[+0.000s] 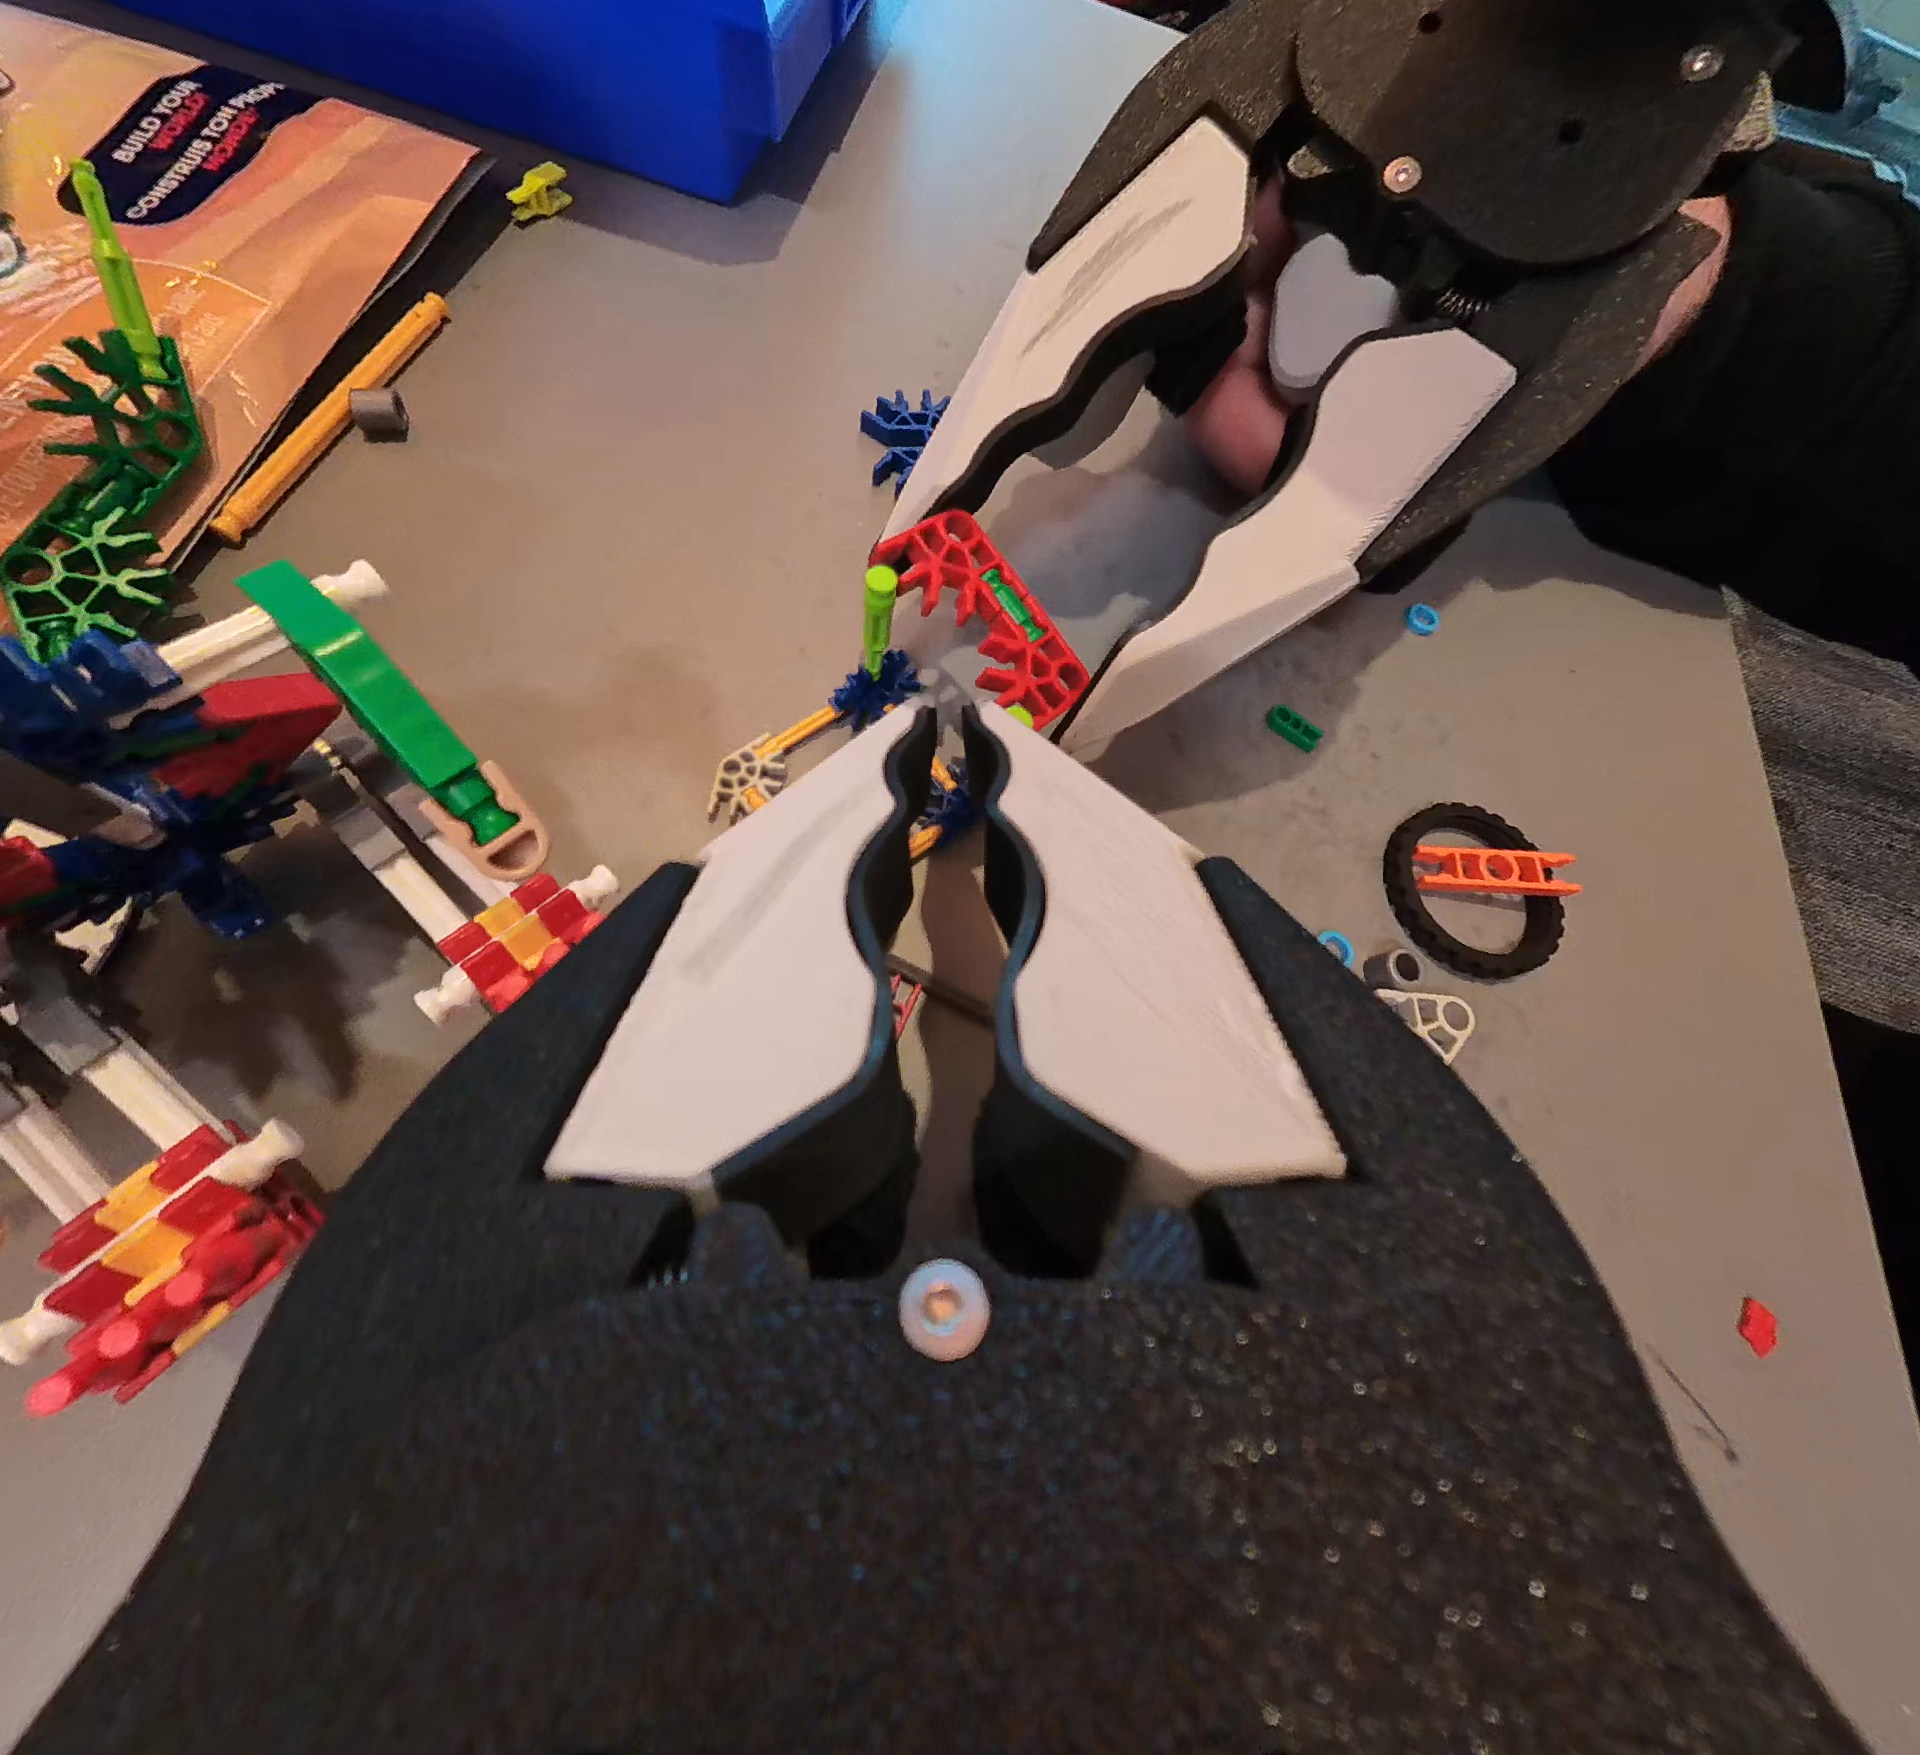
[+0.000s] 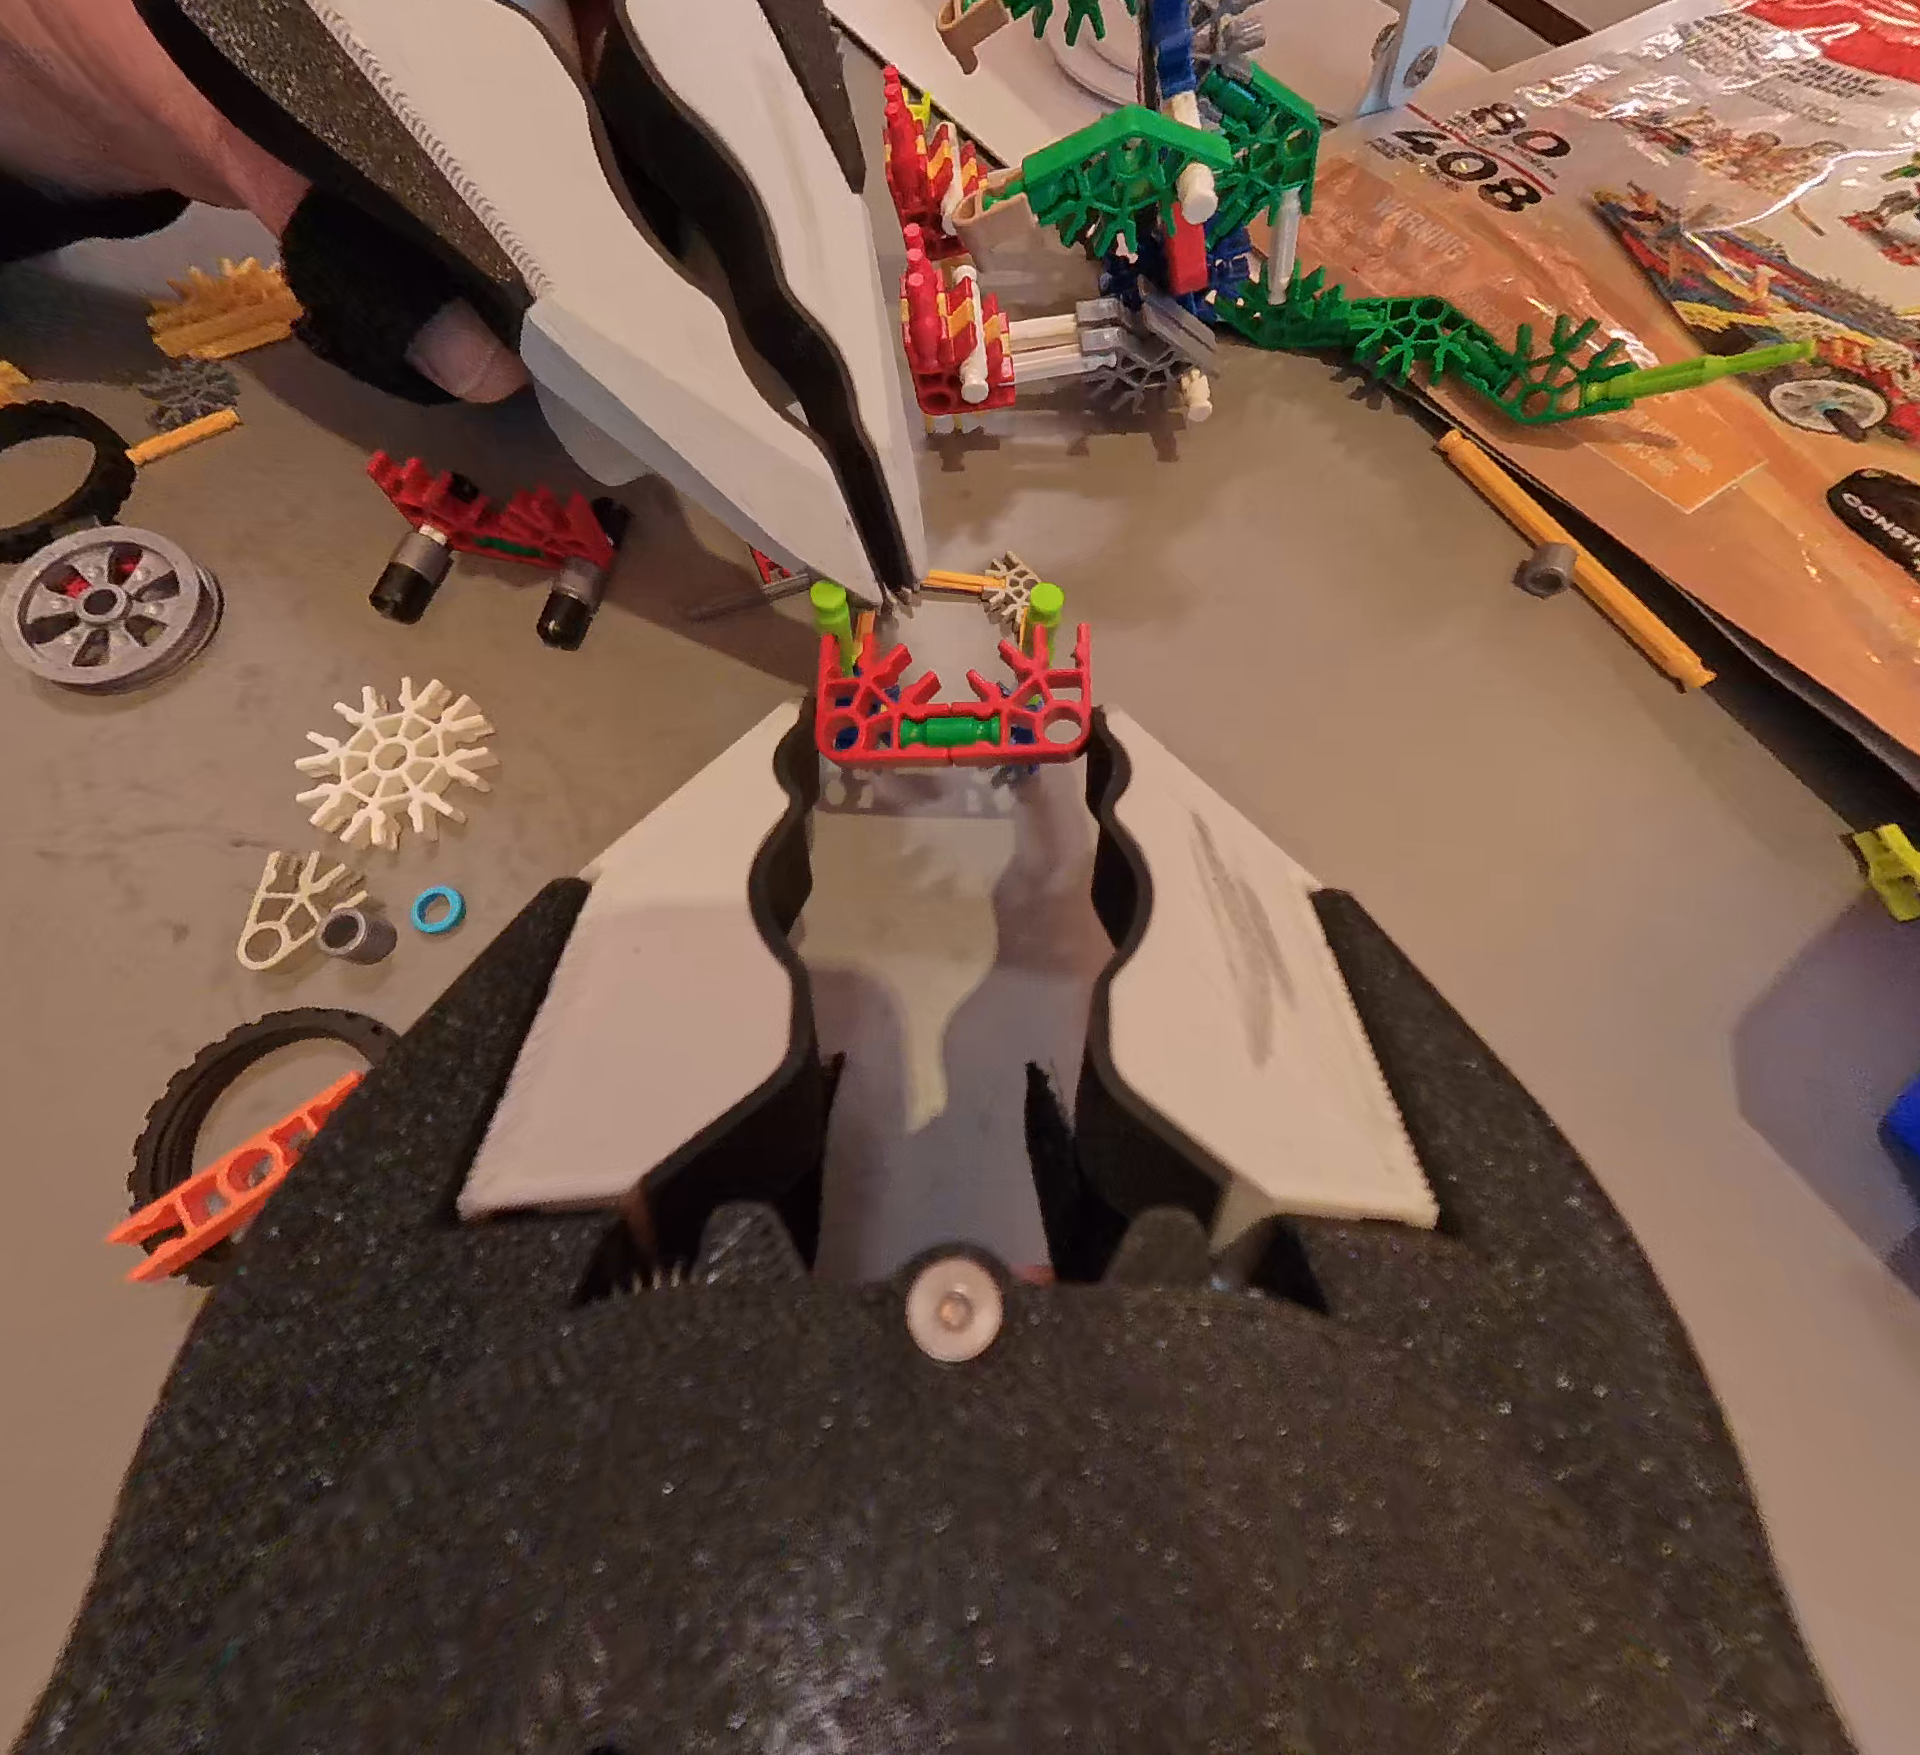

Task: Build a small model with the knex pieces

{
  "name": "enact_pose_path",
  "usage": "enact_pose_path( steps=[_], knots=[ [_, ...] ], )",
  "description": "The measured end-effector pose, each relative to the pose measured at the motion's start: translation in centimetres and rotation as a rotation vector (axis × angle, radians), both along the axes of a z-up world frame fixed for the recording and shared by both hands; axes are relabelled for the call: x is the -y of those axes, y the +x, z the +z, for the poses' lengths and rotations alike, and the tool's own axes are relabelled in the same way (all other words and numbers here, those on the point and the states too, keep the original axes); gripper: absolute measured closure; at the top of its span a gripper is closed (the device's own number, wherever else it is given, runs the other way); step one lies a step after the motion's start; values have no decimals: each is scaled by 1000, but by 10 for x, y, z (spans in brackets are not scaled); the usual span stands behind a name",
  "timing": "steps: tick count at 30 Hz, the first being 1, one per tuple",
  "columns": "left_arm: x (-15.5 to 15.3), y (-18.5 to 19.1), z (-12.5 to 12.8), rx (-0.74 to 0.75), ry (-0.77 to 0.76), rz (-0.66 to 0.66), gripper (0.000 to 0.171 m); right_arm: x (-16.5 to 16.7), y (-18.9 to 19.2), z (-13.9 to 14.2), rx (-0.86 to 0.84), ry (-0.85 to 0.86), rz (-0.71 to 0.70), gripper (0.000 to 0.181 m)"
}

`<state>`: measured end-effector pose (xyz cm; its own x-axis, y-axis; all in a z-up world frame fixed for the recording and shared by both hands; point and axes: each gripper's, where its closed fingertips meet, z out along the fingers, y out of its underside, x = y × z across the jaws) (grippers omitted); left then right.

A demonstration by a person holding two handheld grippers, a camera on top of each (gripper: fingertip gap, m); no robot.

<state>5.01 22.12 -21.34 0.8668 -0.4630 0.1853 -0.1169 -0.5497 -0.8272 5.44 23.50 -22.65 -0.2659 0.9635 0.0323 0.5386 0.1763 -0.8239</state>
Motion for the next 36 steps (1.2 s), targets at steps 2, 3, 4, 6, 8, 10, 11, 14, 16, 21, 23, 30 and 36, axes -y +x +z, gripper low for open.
enact_pose_path(
  steps=[2, 3, 4, 6, 8, 10, 11, 14, 16, 21, 23, 30, 36],
  knots=[
    [1, -1, 0, -3, -6, 2, 168, 0, 0, 1, 0, -24, -3, 131],
    [1, 0, 0, -1, -8, 0, 169, 1, 0, 2, 1, -37, -1, 131],
    [2, 0, 0, -2, -8, 0, 168, 2, 0, 2, 1, -46, 1, 131],
    [3, -1, 0, -7, -9, 2, 168, 3, 1, 4, 0, -78, 7, 131],
    [3, 0, 0, -5, -13, 3, 168, 5, 1, 3, 10, -104, 12, 131],
    [4, 0, -2, -11, -19, 7, 168, 7, 1, 2, 18, -103, 17, 131],
    [5, -1, -3, -19, -22, 8, 169, 7, 1, 2, 15, -100, 15, 131],
    [6, 0, -5, -17, -25, 13, 170, 8, 0, 4, 9, -118, 12, 131],
    [5, 0, -5, -26, -23, 18, 170, 9, 0, 3, 14, -110, 14, 131],
    [5, 1, -6, -33, -22, 21, 171, 10, -1, 4, 9, -117, 13, 131],
    [5, 1, -7, -38, -23, 27, 171, 10, -1, 4, 7, -116, 15, 131],
    [6, -1, -6, -53, -17, 31, 171, 11, -1, 5, 3, -110, 13, 131],
    [13, -5, -1, 56, -51, 16, 166, 10, -1, 5, -2, -100, 11, 131]
  ],
)
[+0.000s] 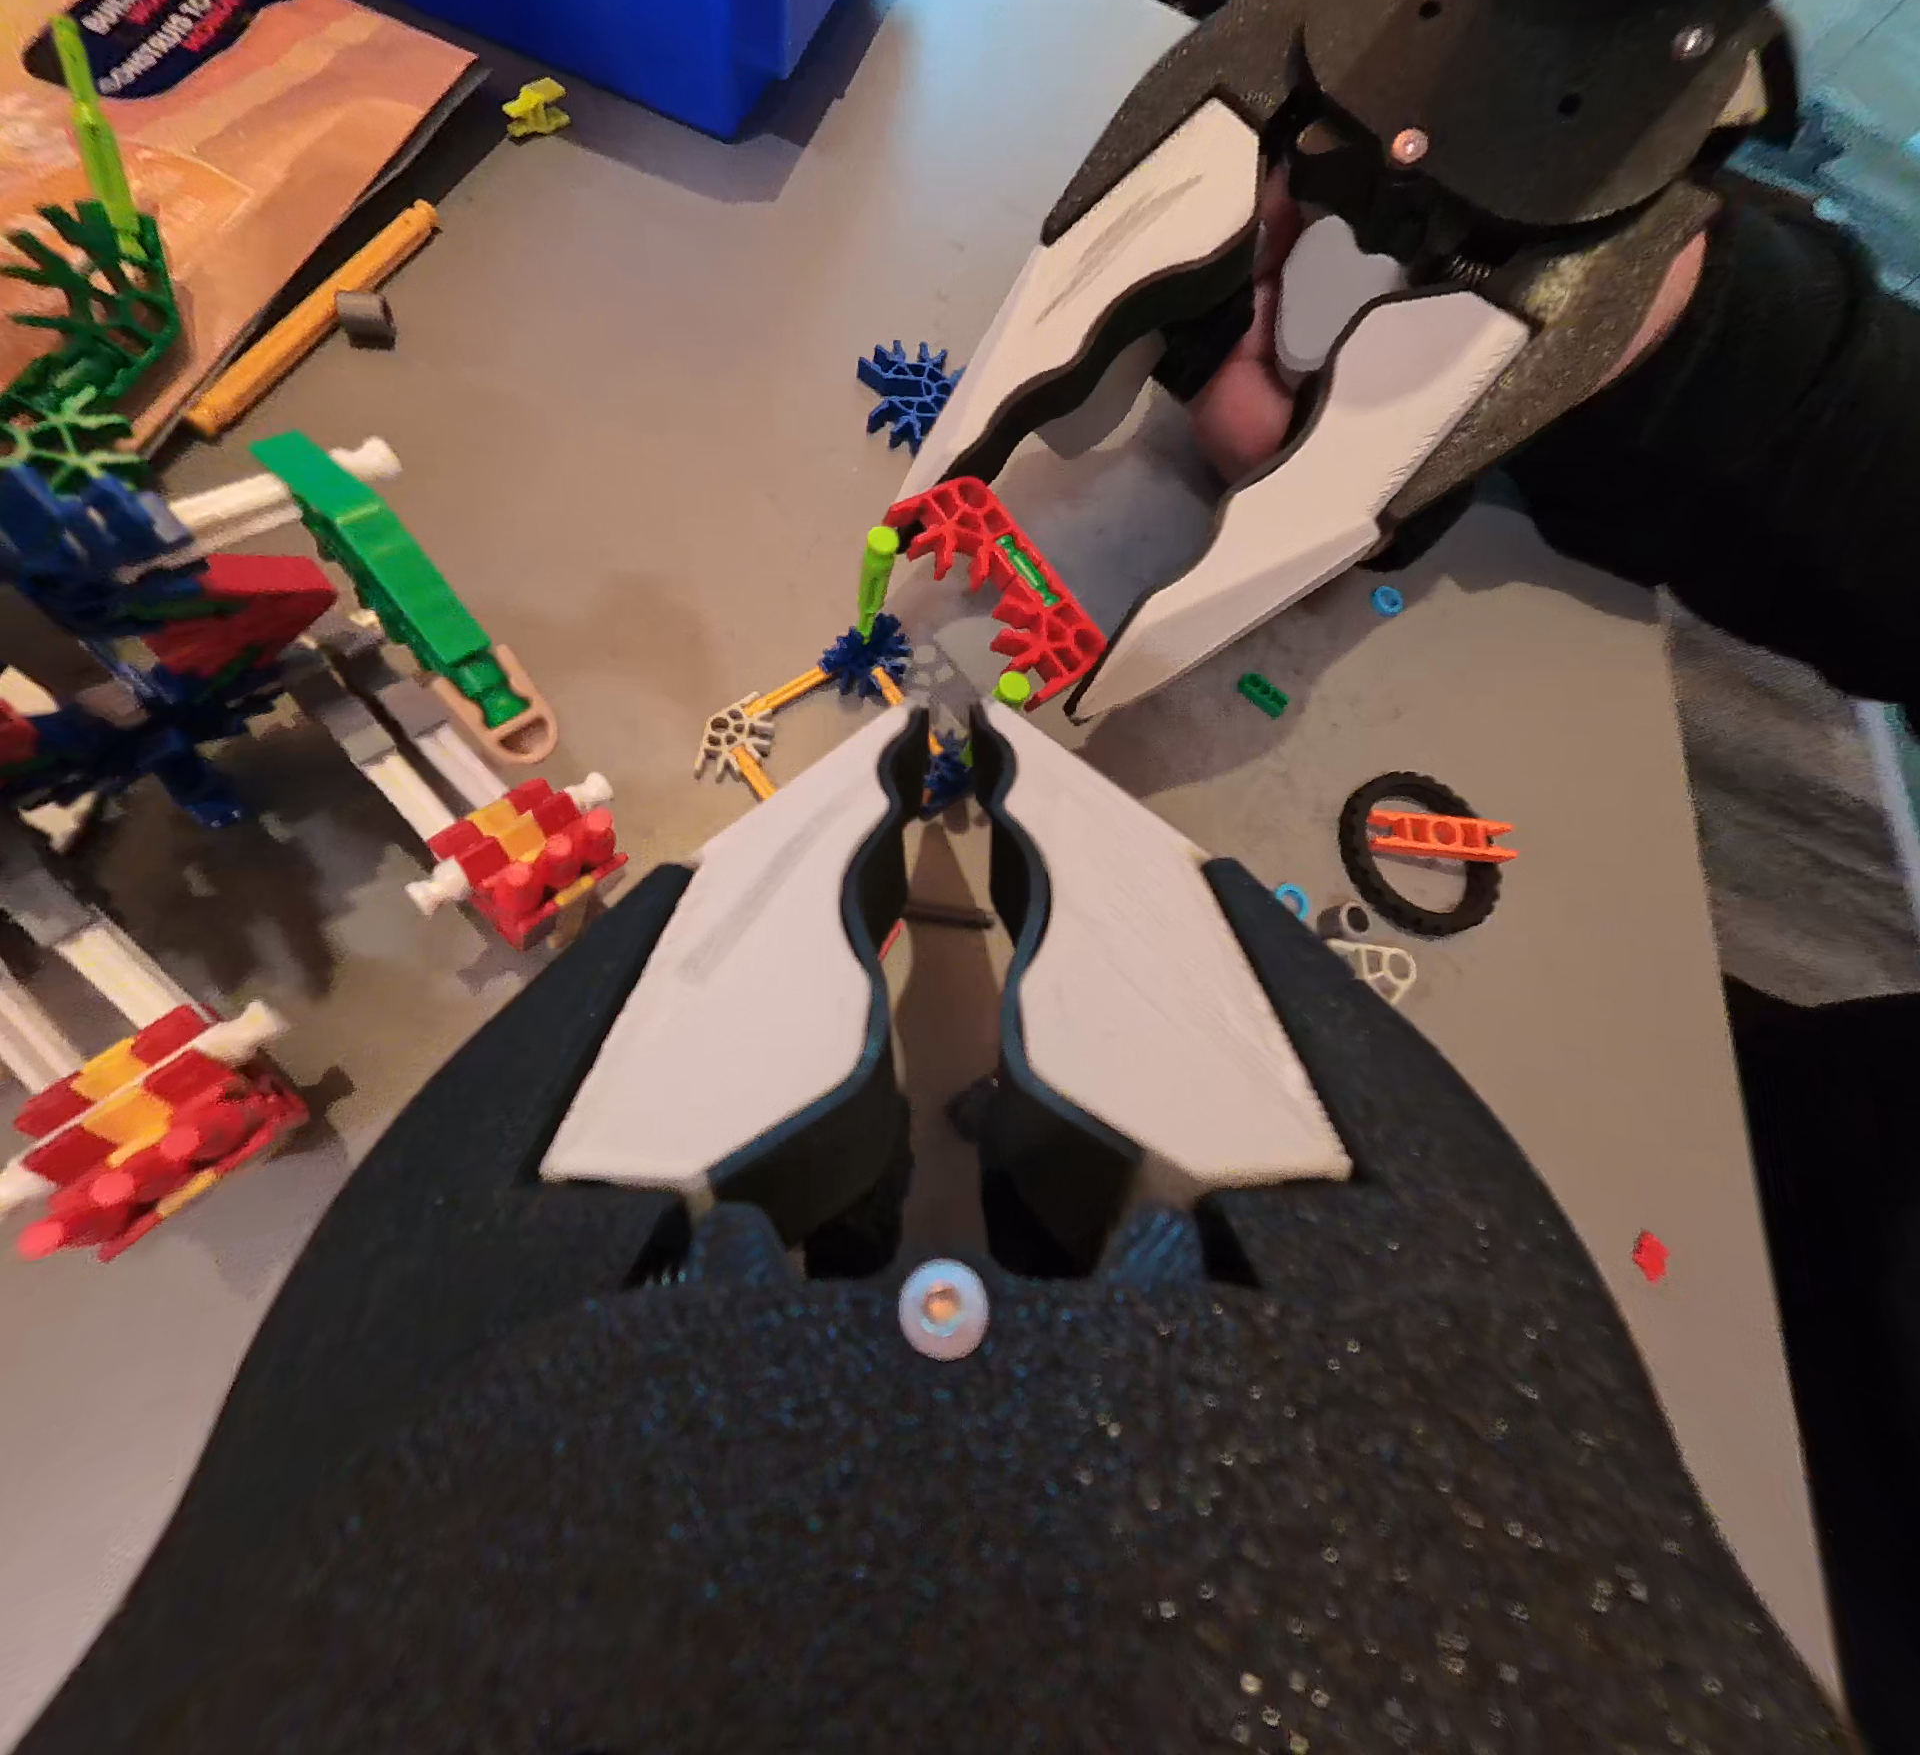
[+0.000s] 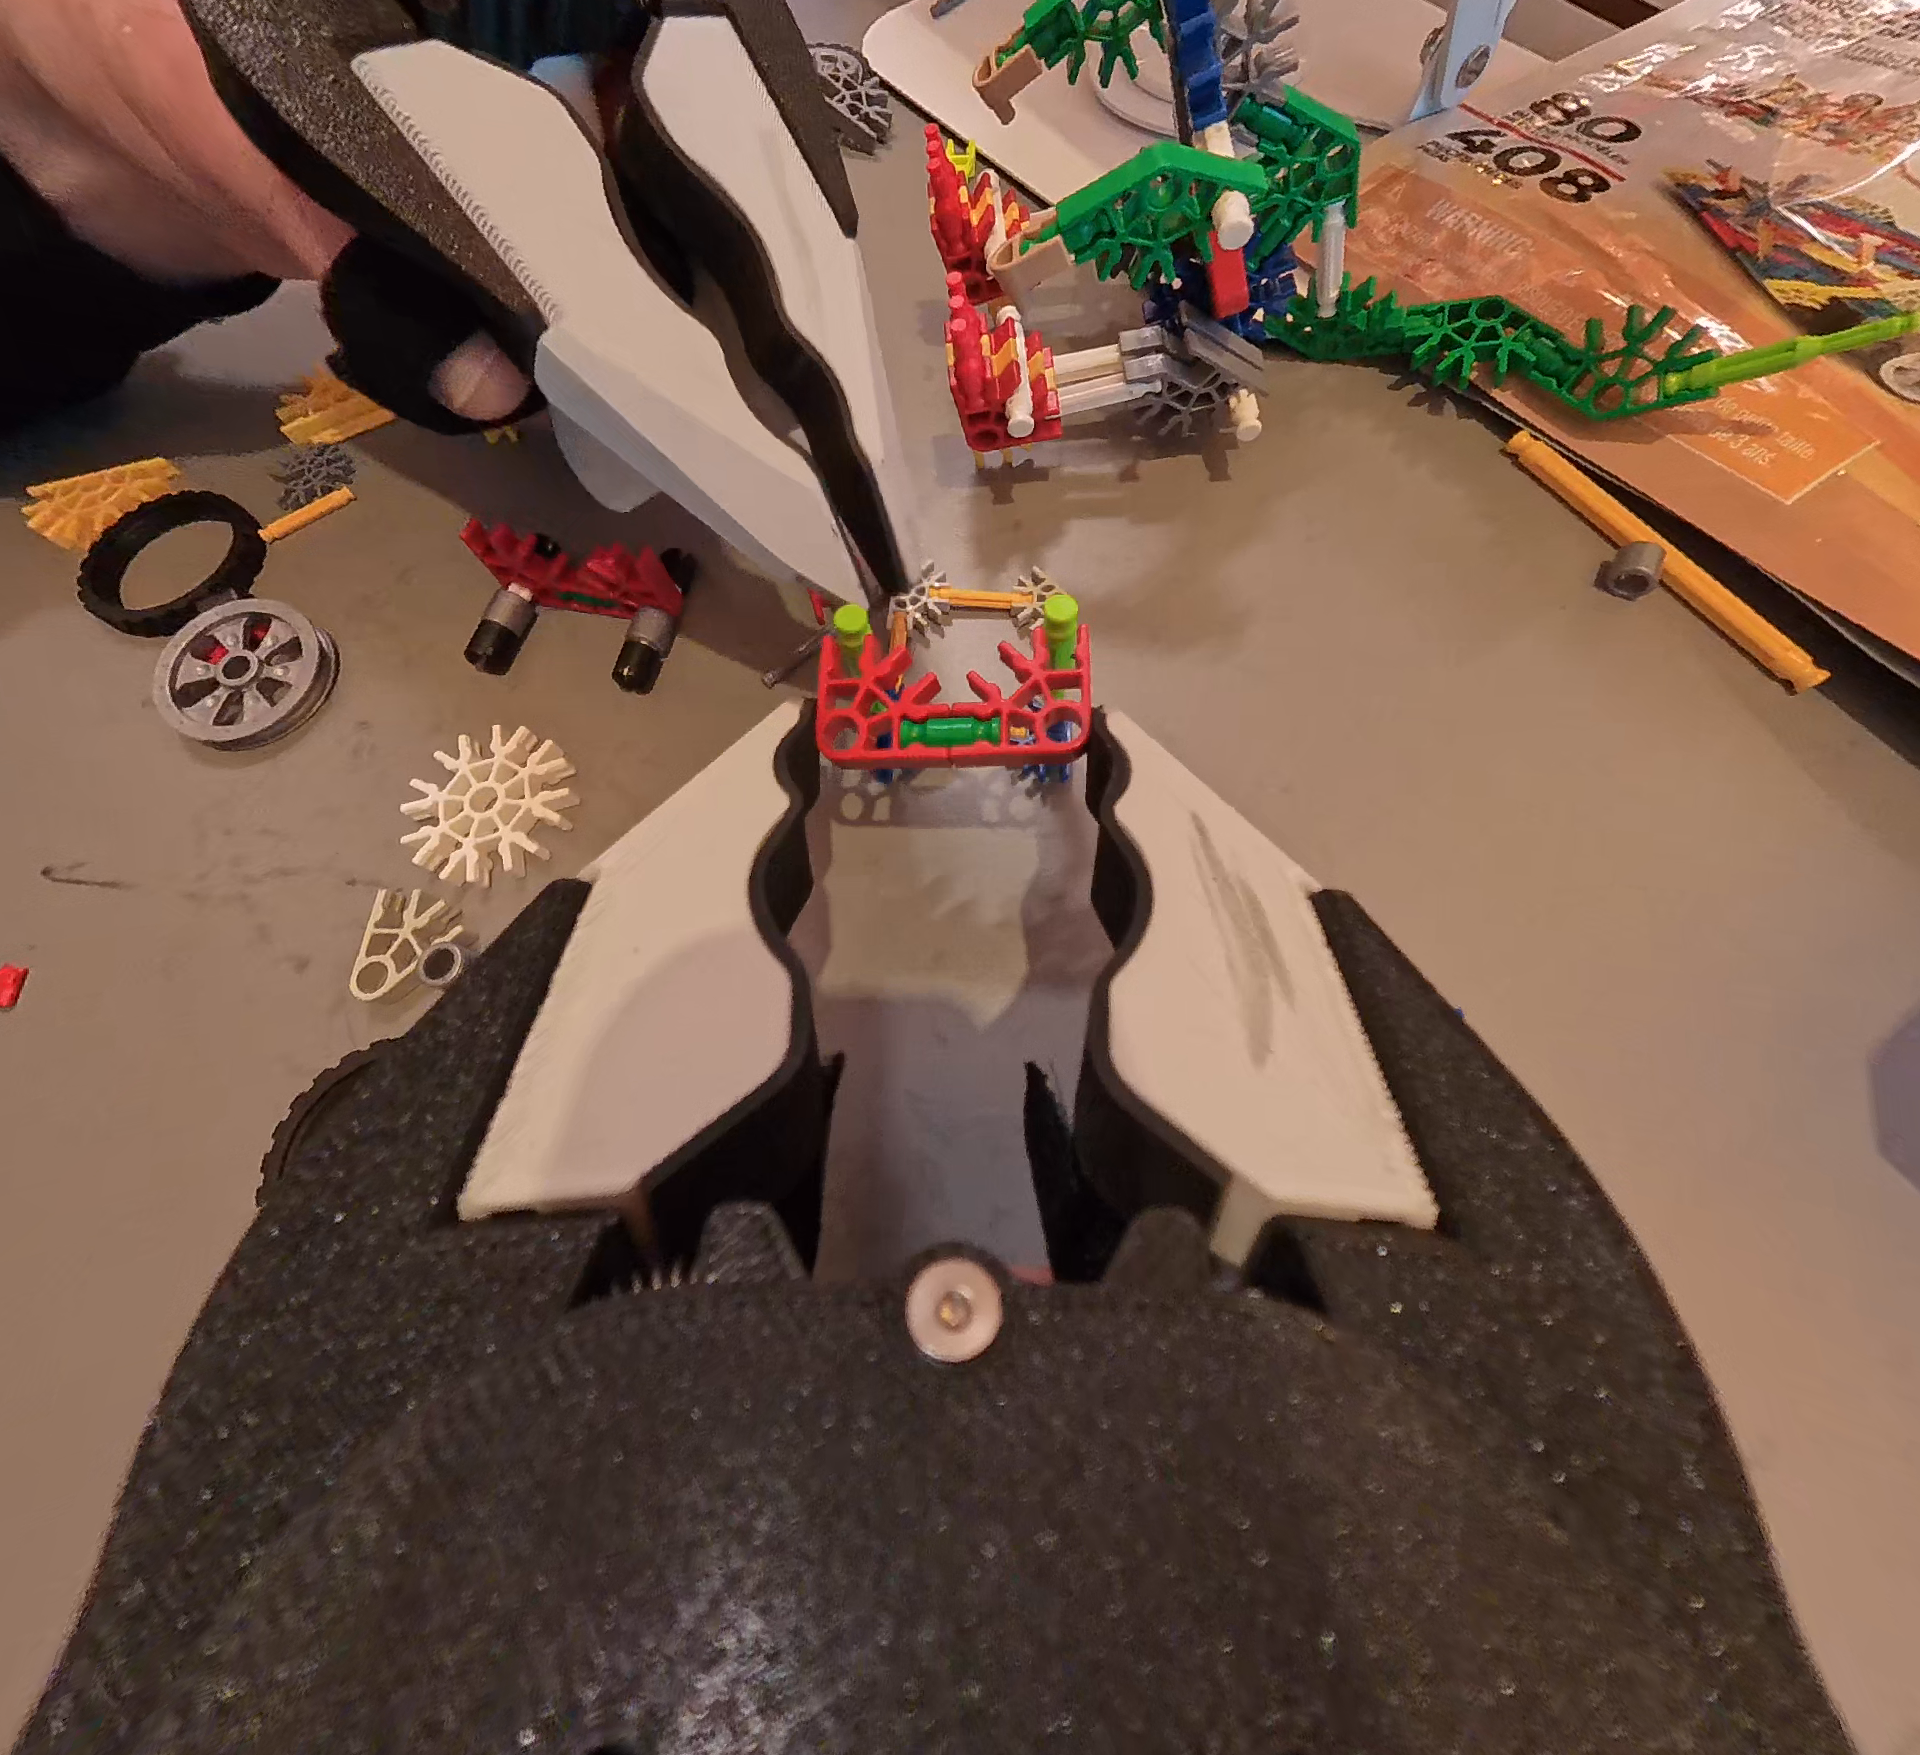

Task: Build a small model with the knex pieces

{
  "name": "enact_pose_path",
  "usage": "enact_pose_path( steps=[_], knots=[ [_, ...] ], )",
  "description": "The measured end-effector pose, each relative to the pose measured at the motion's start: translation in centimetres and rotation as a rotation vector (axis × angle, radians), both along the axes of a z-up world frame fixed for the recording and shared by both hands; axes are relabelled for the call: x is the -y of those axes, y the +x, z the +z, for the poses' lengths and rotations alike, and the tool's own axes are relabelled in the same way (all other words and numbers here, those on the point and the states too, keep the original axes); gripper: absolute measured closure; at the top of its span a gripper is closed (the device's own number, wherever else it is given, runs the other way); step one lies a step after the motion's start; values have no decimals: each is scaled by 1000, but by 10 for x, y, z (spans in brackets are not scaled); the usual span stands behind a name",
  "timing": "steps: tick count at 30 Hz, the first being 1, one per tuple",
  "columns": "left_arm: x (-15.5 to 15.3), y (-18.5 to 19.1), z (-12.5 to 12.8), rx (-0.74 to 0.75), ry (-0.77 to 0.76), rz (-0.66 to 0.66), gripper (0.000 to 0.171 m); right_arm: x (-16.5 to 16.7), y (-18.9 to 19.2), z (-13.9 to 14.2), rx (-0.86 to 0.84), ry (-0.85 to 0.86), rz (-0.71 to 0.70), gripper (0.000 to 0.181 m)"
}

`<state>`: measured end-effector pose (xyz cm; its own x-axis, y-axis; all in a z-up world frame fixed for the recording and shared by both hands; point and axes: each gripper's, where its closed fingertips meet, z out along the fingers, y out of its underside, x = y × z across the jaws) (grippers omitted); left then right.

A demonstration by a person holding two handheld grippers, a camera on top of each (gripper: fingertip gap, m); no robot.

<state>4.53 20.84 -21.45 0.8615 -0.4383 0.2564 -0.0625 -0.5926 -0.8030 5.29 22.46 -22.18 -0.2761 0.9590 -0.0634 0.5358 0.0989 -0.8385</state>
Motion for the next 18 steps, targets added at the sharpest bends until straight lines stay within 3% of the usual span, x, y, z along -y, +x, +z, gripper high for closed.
enact_pose_path(
  steps=[10, 18],
  knots=[
    [3, 8, 2, 153, -42, -26, 167, -1, -1, 1, -8, 19, -6, 131],
    [0, 9, 2, 18, 24, -35, 171, -4, -1, -1, -5, 30, -17, 131]
  ],
)
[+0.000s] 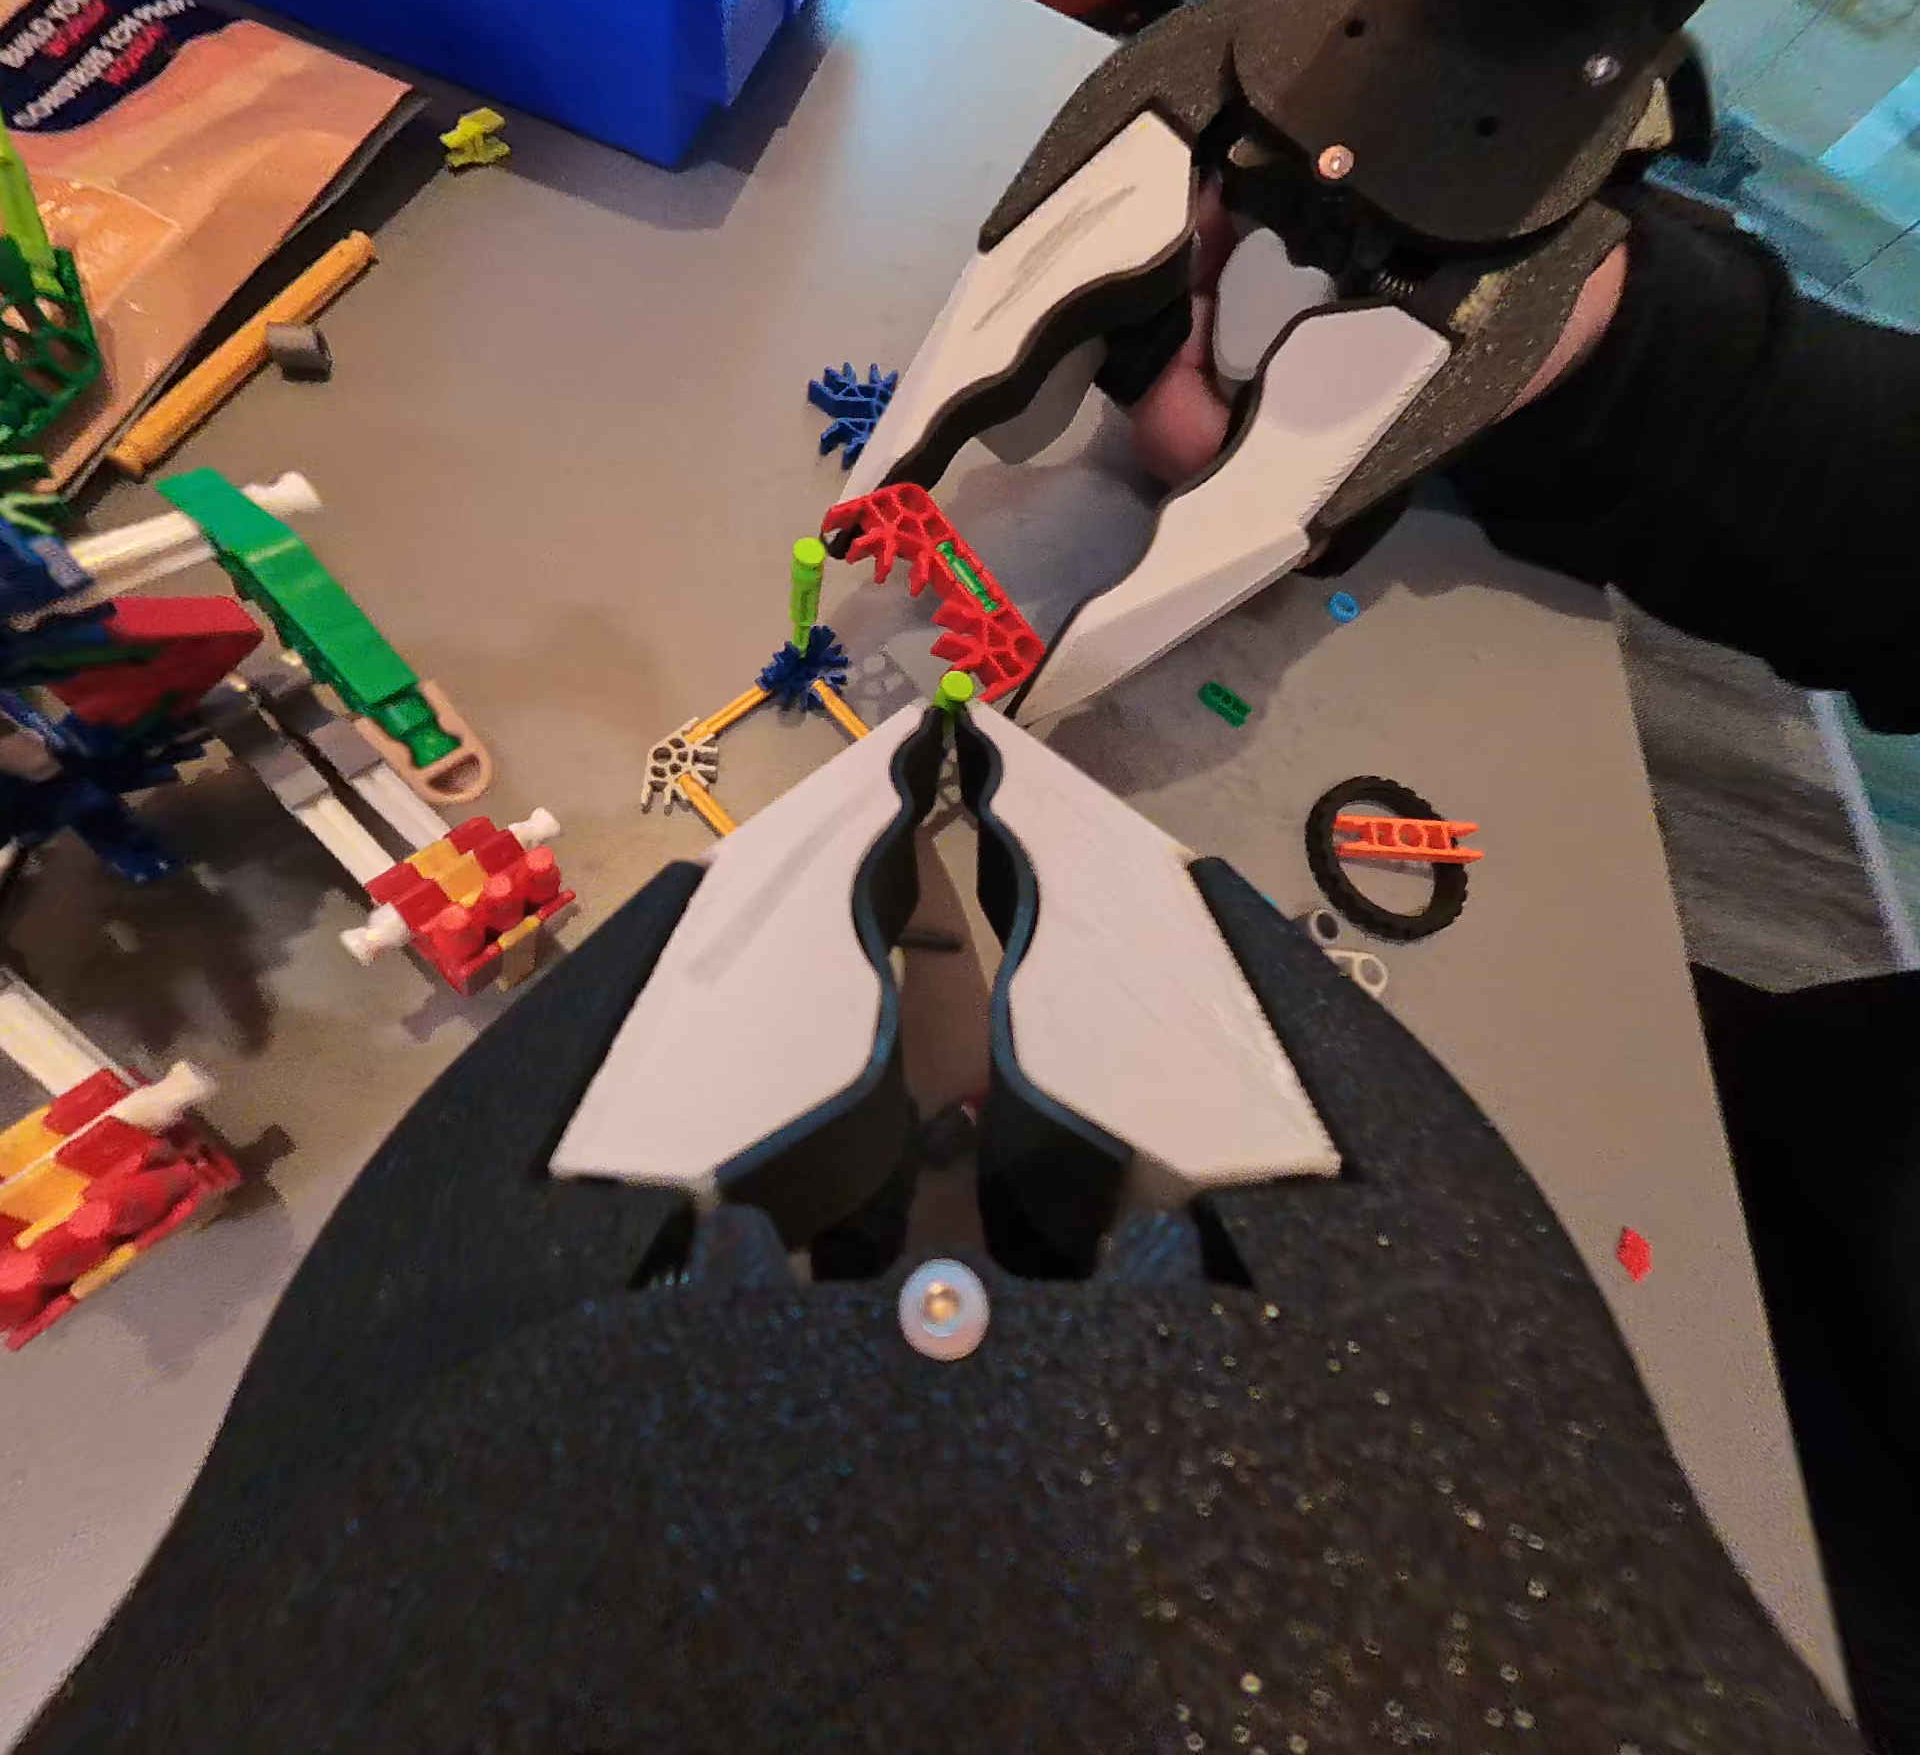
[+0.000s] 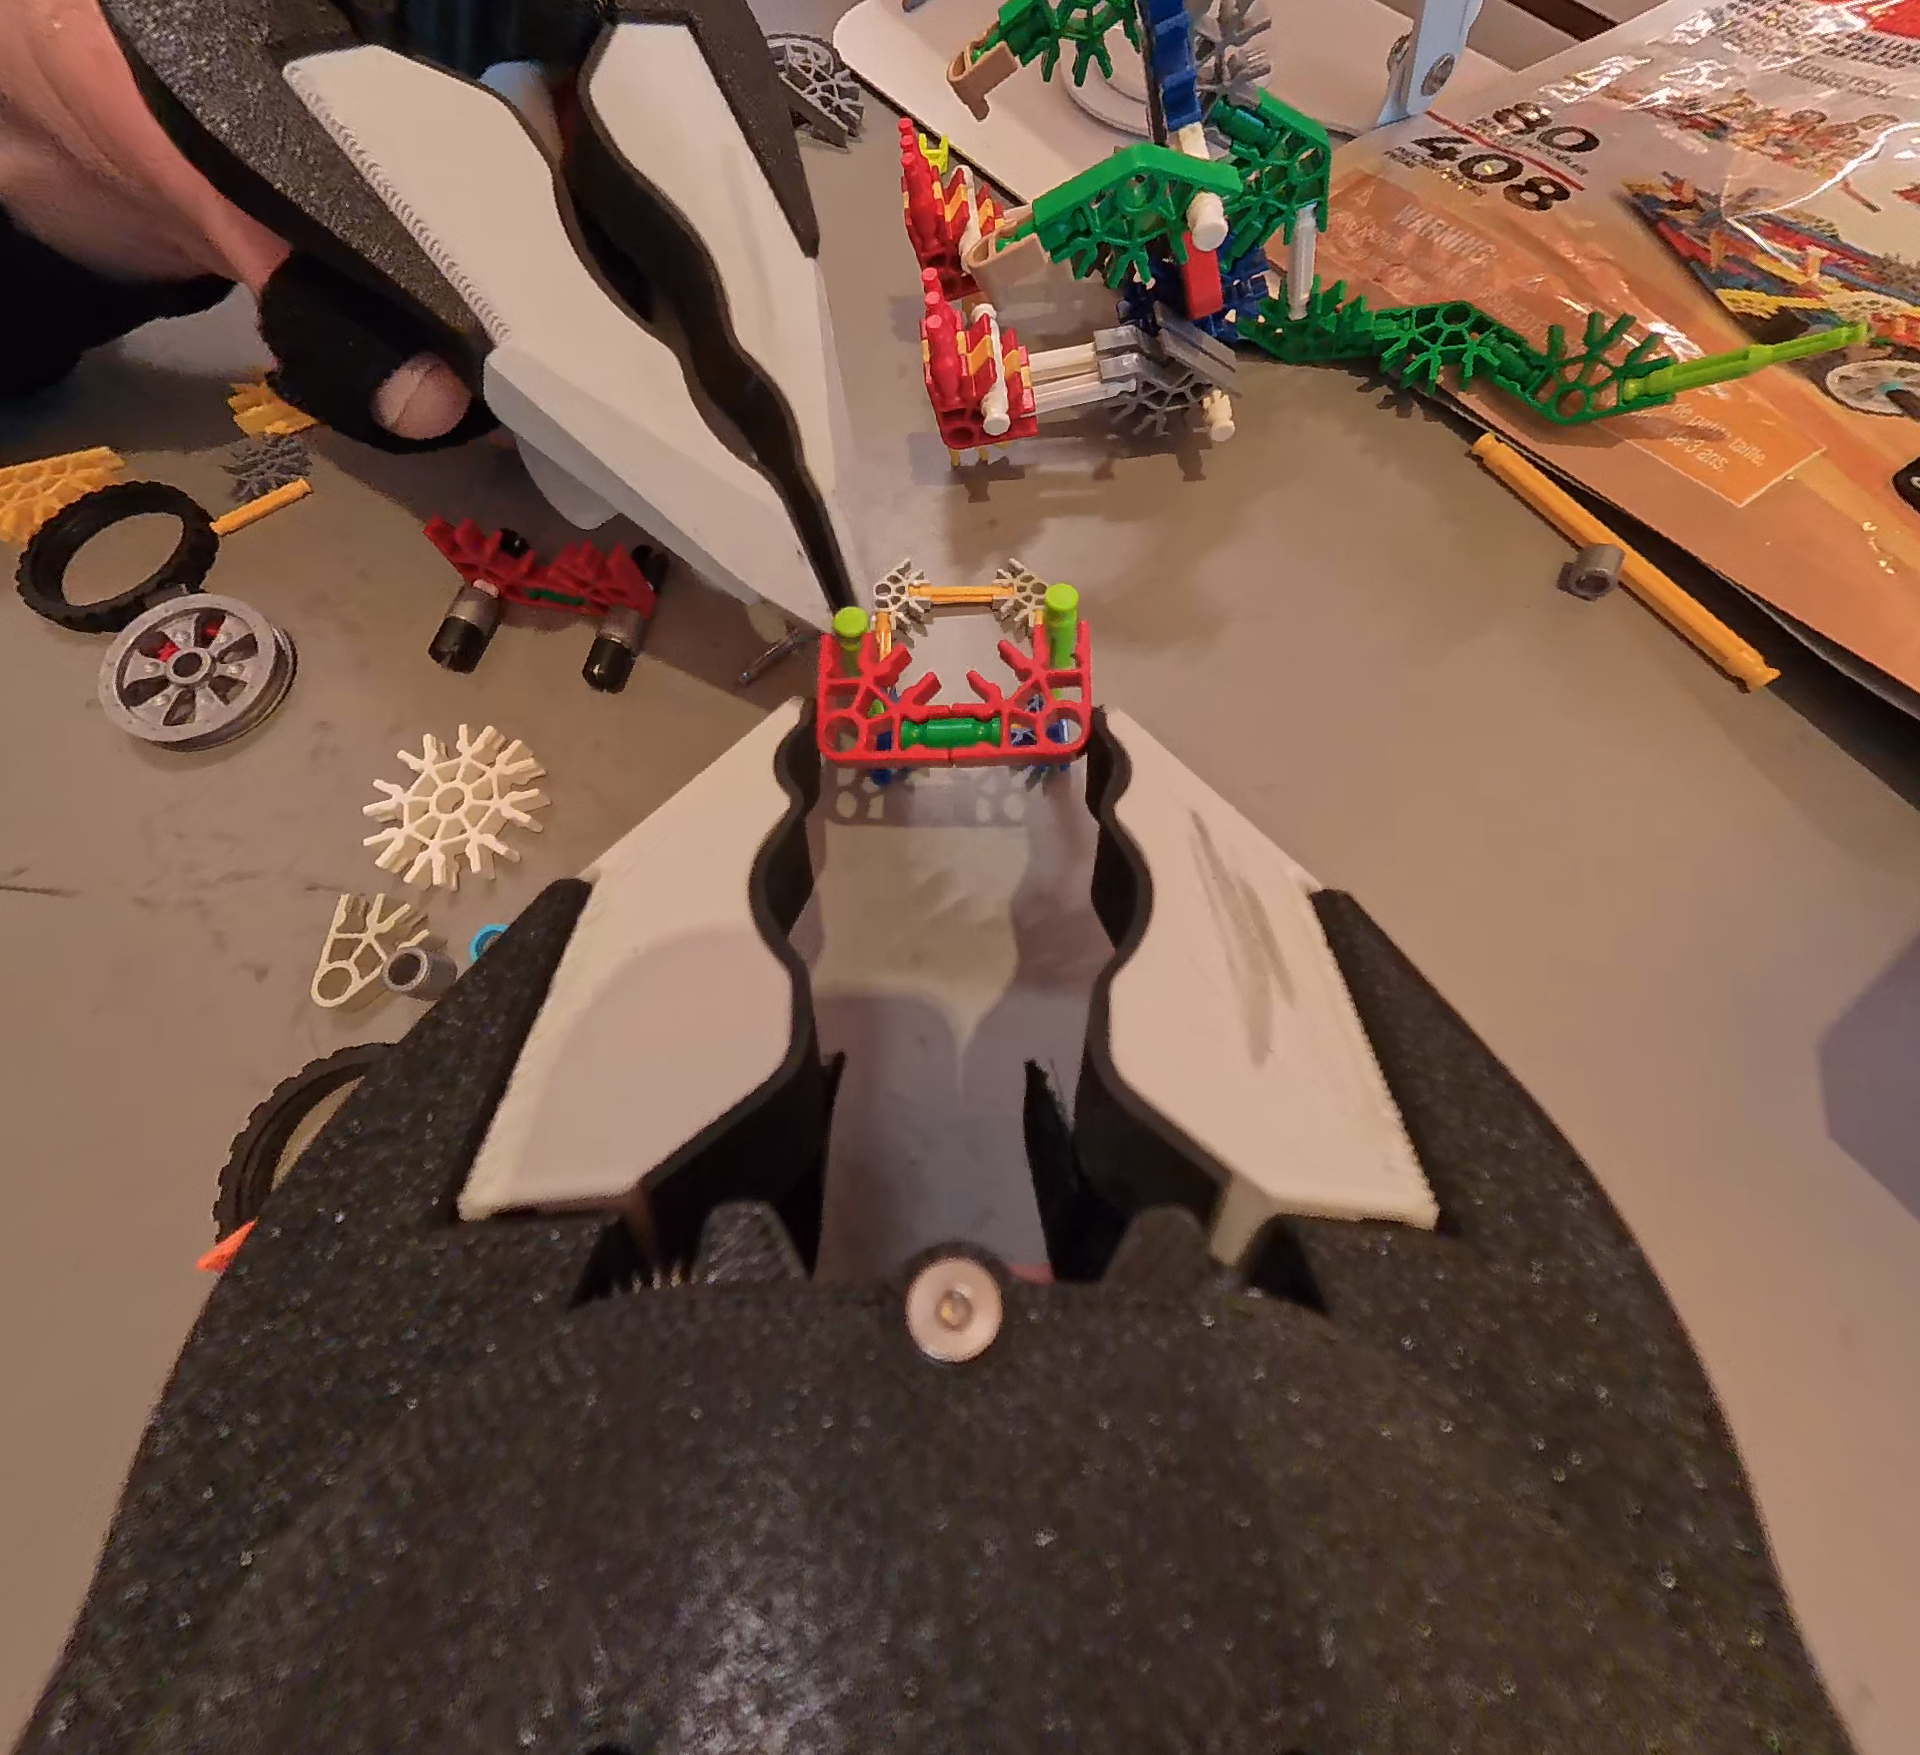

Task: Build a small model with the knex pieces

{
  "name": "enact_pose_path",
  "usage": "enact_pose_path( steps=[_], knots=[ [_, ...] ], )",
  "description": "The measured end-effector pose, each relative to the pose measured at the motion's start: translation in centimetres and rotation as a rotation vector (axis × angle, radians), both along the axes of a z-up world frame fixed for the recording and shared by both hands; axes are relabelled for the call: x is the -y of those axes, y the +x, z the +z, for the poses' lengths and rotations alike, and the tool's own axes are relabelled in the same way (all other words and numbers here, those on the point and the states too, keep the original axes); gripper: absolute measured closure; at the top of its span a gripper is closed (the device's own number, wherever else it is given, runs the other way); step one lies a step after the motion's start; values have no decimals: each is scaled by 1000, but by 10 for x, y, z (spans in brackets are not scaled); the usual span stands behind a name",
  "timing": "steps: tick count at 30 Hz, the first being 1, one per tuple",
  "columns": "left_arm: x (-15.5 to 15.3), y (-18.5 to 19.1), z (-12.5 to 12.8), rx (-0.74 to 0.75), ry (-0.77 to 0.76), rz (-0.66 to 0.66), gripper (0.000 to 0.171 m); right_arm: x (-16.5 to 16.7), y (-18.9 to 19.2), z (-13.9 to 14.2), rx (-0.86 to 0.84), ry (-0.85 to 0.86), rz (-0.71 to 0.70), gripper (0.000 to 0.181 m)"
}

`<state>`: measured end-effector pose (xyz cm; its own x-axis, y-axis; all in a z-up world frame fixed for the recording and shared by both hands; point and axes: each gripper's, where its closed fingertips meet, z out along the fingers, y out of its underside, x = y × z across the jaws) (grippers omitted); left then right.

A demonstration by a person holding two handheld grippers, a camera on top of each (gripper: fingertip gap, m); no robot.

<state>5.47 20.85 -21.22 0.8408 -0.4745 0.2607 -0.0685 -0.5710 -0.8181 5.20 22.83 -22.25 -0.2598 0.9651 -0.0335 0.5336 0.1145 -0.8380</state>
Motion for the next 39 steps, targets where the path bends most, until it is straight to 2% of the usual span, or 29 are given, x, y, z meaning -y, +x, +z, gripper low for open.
enact_pose_path(
  steps=[10, 26, 30, 39],
  knots=[
    [-1, 0, 0, -209, 95, -27, 171, 0, 0, -2, 6, 4, 6, 131],
    [6, 2, 2, -140, 102, -82, 168, 6, 2, -1, 5, 0, 42, 131],
    [8, 4, 1, -124, 93, -103, 155, 6, 2, 0, 2, -2, 40, 131],
    [7, 9, -5, -298, 113, -109, 152, 5, 1, 0, 0, -4, 33, 131]
  ],
)
